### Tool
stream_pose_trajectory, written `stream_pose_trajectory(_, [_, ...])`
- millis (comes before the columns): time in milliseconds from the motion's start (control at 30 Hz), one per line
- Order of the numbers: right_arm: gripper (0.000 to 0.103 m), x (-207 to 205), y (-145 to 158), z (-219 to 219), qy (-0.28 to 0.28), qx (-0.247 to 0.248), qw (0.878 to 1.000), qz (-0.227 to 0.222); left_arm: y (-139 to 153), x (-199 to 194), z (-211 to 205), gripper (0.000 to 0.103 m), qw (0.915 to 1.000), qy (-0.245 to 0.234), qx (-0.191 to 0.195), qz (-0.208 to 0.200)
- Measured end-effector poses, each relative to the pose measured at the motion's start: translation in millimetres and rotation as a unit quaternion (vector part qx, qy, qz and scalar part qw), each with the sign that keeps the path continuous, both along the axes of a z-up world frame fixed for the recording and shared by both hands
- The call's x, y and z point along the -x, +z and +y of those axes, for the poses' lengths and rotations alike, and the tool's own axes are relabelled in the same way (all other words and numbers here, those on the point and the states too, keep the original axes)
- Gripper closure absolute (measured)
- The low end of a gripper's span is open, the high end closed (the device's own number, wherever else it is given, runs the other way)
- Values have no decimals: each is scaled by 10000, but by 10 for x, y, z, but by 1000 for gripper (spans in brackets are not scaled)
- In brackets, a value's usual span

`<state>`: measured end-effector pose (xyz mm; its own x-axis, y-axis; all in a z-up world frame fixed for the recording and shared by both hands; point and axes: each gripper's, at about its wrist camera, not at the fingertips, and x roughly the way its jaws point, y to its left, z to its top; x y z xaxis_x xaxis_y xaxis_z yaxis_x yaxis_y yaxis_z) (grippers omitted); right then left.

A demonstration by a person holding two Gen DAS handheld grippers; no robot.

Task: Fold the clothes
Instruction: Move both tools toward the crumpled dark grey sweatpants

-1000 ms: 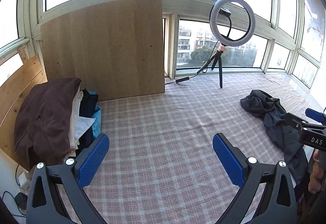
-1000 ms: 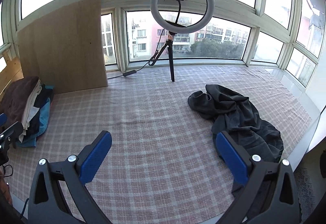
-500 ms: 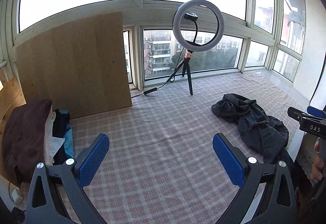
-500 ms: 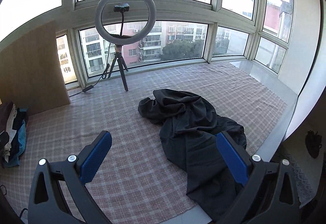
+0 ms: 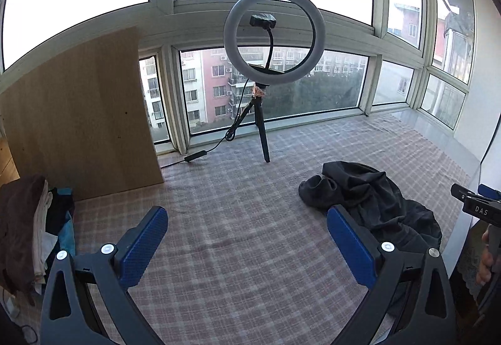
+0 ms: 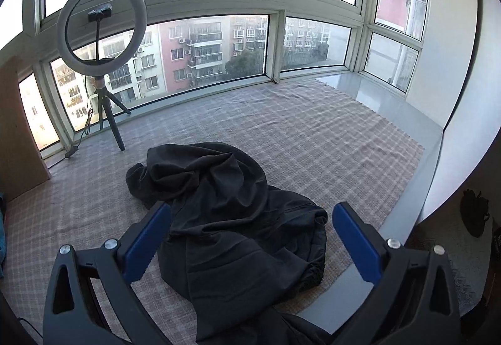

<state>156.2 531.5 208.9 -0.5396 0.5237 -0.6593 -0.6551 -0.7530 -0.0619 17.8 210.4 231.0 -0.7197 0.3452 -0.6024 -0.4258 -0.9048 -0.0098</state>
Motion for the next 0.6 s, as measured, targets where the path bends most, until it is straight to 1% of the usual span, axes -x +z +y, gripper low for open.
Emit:
stream_pose_trajectory(133, [0,69,-324,568,-169,117,9993,-299,-79,118,302,1,9998,18,164,-74])
stream_pose_trajectory(233, [0,150,-634,940,-194,360,9978,-528,-121,210,476,1,9995,39,271,-131])
stream_pose_trajectory(300, [0,192,-855,1169,-202,644,9957,-640,-143,282,571,1,9992,58,352,-186])
stream_pose_trajectory(400, [0,217,-1168,1501,-142,1157,9912,-623,-171,379,666,1,9986,101,469,-241])
stream_pose_trajectory(467, [0,247,-1381,1681,-58,1632,9845,-633,-187,440,721,1,9980,131,548,-275])
stream_pose_trajectory(533, [0,285,-1566,1783,89,2041,9765,-687,-199,490,742,1,9975,165,625,-301])
stream_pose_trajectory(600, [1,344,-1697,1772,232,2169,9720,-874,-213,531,733,1,9970,199,676,-322])
